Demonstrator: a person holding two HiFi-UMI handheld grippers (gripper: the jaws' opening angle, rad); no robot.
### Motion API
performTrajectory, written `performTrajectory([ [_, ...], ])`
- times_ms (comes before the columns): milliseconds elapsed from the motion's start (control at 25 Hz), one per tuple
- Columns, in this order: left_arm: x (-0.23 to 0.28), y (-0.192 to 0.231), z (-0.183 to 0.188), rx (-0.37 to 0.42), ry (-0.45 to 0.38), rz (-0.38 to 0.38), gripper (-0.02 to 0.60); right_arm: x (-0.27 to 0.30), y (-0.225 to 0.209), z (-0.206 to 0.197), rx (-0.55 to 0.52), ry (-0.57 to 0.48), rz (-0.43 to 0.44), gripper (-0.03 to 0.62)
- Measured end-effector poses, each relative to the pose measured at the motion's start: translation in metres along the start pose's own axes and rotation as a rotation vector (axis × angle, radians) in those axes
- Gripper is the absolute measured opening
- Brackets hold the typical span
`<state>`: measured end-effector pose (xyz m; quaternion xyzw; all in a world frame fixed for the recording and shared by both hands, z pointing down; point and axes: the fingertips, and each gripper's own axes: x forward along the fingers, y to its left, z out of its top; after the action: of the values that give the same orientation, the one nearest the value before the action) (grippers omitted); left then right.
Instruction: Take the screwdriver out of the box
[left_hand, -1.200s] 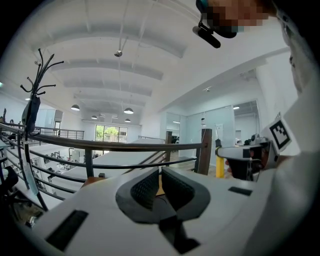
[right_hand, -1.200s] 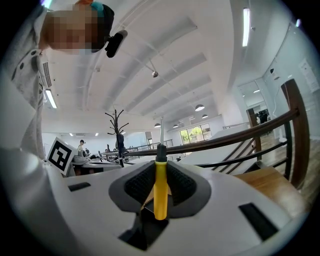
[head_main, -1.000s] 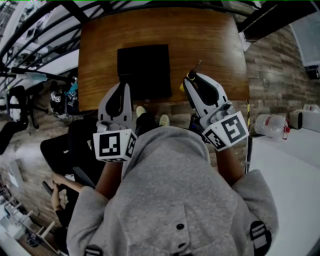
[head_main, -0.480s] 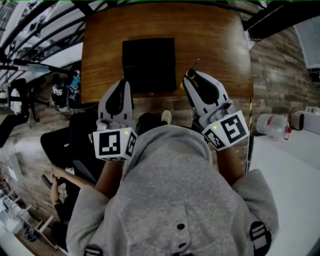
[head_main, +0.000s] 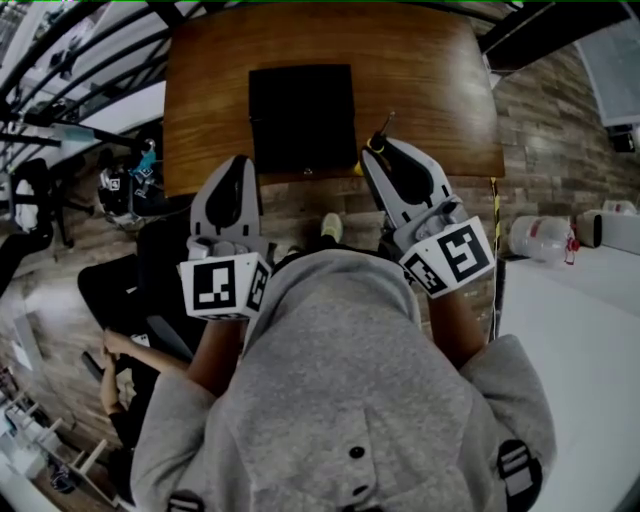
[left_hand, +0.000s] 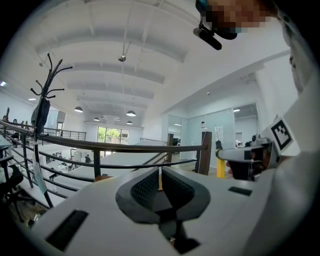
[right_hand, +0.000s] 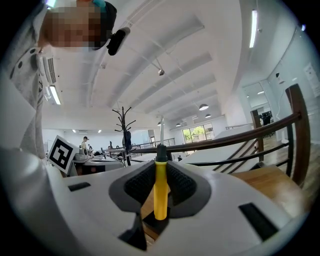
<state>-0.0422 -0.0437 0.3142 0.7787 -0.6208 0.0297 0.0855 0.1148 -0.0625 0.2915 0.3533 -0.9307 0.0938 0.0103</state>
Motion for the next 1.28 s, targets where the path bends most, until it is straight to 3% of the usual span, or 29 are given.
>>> performTrajectory([
  [360,-0.081,0.028,0.007,-0.013,-0.022,0.007,0.029,-0.015,0.083,0.004,-0.006,0.0,-0.002,0.084],
  [600,-0.117,0.02,-0.005,-0.046,-0.03,-0.016,0.029,-0.041,0.112,0.0,-0.011,0.015,-0.031,0.084],
  [880,-0.137,0.002,-0.011,-0.057,-0.02,-0.025,0.029,-0.071,0.119,0.0,-0.018,0.032,-0.043,0.084],
  [1280,-0.122,-0.051,-0.01,-0.044,-0.001,-0.043,0.029,-0.103,0.076,0.0,-0.036,0.034,-0.077,0.084],
])
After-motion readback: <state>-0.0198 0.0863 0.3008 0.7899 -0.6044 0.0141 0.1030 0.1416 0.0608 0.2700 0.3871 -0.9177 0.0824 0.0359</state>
